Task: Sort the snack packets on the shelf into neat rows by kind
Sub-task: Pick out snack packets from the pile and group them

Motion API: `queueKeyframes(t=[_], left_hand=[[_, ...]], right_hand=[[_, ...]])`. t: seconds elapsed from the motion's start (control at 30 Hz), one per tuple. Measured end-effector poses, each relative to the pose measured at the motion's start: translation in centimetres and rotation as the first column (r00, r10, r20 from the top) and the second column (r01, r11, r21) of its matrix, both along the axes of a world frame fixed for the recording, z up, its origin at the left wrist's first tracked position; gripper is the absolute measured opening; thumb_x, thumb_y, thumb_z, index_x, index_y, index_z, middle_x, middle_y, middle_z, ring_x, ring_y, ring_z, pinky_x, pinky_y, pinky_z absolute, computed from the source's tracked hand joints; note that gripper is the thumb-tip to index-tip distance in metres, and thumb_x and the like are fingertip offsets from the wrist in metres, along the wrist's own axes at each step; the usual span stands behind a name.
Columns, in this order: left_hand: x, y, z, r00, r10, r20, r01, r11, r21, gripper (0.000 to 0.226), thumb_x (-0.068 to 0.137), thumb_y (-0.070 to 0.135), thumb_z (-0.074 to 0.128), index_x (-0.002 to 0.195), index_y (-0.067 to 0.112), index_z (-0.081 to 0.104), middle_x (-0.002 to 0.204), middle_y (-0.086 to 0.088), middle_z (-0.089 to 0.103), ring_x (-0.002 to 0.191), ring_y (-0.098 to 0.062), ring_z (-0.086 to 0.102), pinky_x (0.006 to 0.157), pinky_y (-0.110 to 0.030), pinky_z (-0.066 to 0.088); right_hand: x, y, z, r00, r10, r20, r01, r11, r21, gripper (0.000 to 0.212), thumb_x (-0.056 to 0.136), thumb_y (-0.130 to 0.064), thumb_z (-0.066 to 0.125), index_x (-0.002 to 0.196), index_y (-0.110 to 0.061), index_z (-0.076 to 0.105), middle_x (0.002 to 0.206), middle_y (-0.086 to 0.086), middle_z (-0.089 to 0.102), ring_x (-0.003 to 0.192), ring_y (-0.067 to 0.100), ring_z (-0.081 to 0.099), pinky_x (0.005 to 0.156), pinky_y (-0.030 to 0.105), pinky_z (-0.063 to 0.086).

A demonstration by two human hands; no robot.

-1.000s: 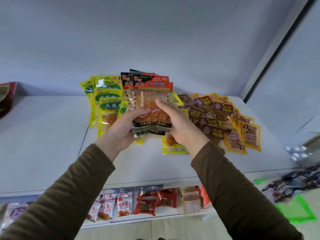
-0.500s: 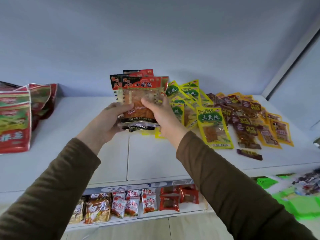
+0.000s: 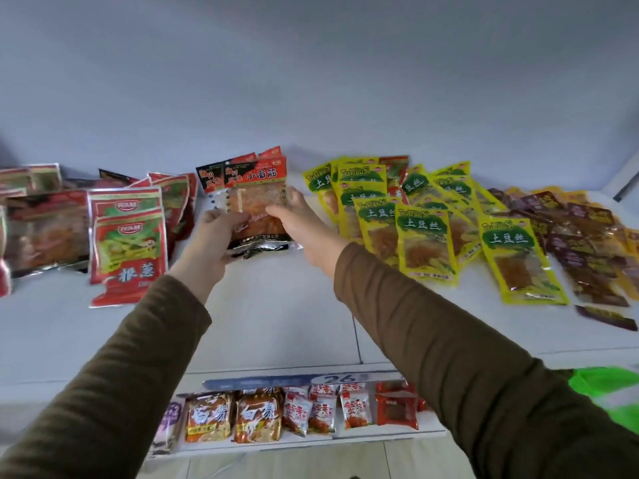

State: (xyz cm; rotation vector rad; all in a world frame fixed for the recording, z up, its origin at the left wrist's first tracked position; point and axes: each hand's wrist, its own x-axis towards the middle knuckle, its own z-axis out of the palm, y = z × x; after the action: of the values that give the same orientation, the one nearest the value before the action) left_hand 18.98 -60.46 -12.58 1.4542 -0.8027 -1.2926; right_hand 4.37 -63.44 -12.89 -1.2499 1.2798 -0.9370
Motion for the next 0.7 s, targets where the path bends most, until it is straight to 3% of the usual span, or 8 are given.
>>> queueKeyframes(t=[0.07, 0.13, 0.23, 0.37, 0.47, 0.6, 0.7], left_hand=[[2.3, -1.0, -0.2, 1.000, 0.004, 0.028, -0.004, 1.000, -0.001, 0.045, 0.093, 0.020, 0.073, 0.131, 0.024, 0.049, 0.115, -0.005, 0.072, 0.103, -0.025, 0.073, 0.093, -0.048, 0.059], [3.9, -2.1, -0.1, 0.998, 0.001, 0.064, -0.001, 1.000, 0.000, 0.053, 0.092, 0.018, 0.074, 0.137, 0.024, 0.047, 0.111, -0.003, 0.072, 0.096, -0.020, 0.073, 0.086, -0.043, 0.062], [6.1, -3.7, 0.2, 0.990, -0.039, 0.136, 0.035, 0.999, 0.029, 0.063, 0.089, 0.015, 0.077, 0.140, 0.020, 0.041, 0.119, -0.009, 0.070, 0.101, -0.025, 0.071, 0.095, -0.048, 0.058], [7.3, -4.3, 0.0, 0.964, -0.139, 0.226, 0.124, 0.989, 0.082, 0.100, 0.083, 0.015, 0.084, 0.159, 0.017, 0.018, 0.143, -0.012, 0.056, 0.127, -0.035, 0.058, 0.109, -0.055, 0.047], [7.4, -4.6, -0.8, 0.951, -0.145, 0.273, 0.128, 0.989, 0.080, 0.112, 0.084, 0.013, 0.082, 0.163, 0.020, 0.004, 0.147, -0.012, 0.051, 0.132, -0.035, 0.052, 0.113, -0.055, 0.042], [7.5, -5.2, -1.4, 0.932, -0.166, 0.321, 0.159, 0.986, 0.051, 0.119, 0.082, 0.010, 0.084, 0.162, 0.022, -0.003, 0.147, -0.011, 0.051, 0.131, -0.034, 0.053, 0.111, -0.054, 0.045], [7.5, -5.5, -1.4, 0.909, -0.138, 0.394, 0.152, 0.988, -0.006, 0.126, 0.077, 0.024, 0.090, 0.161, 0.026, -0.004, 0.149, -0.010, 0.046, 0.135, -0.034, 0.049, 0.112, -0.056, 0.043]], right_hand=[[2.7, -1.0, -0.9, 0.998, -0.036, 0.043, 0.036, 0.999, 0.002, 0.073, 0.098, -0.021, 0.057, 0.159, -0.021, 0.017, 0.157, -0.003, 0.038, 0.142, 0.020, 0.038, 0.115, 0.038, 0.032], [4.6, -1.9, -1.6, 0.994, -0.080, 0.076, 0.079, 0.997, 0.010, 0.064, 0.097, -0.019, 0.058, 0.154, -0.021, 0.027, 0.140, -0.007, 0.047, 0.131, 0.018, 0.045, 0.104, 0.035, 0.036], [7.2, -2.8, -2.5, 0.986, -0.107, 0.124, 0.102, 0.994, 0.044, 0.050, 0.096, -0.019, 0.059, 0.142, -0.019, 0.039, 0.131, -0.006, 0.054, 0.117, 0.015, 0.049, 0.093, 0.033, 0.037], [8.5, -3.2, -3.5, 0.992, -0.127, 0.000, 0.126, 0.988, 0.083, 0.041, 0.093, -0.044, 0.066, 0.124, -0.021, 0.052, 0.128, 0.003, 0.064, 0.120, 0.025, 0.057, 0.102, 0.040, 0.045], [8.5, -3.2, -4.0, 0.985, -0.128, -0.115, 0.134, 0.990, 0.043, 0.048, 0.092, -0.046, 0.062, 0.132, -0.021, 0.055, 0.133, 0.007, 0.063, 0.129, 0.032, 0.052, 0.109, 0.049, 0.042], [8.5, -2.7, -4.0, 0.988, -0.141, -0.060, 0.139, 0.990, -0.031, 0.048, 0.095, -0.048, 0.061, 0.137, -0.025, 0.054, 0.140, 0.004, 0.060, 0.132, 0.029, 0.051, 0.112, 0.048, 0.040], [8.5, -2.2, -4.2, 0.984, -0.172, 0.038, 0.173, 0.984, -0.036, 0.030, 0.098, -0.044, 0.059, 0.125, -0.032, 0.054, 0.123, -0.004, 0.063, 0.124, 0.023, 0.057, 0.103, 0.038, 0.045]])
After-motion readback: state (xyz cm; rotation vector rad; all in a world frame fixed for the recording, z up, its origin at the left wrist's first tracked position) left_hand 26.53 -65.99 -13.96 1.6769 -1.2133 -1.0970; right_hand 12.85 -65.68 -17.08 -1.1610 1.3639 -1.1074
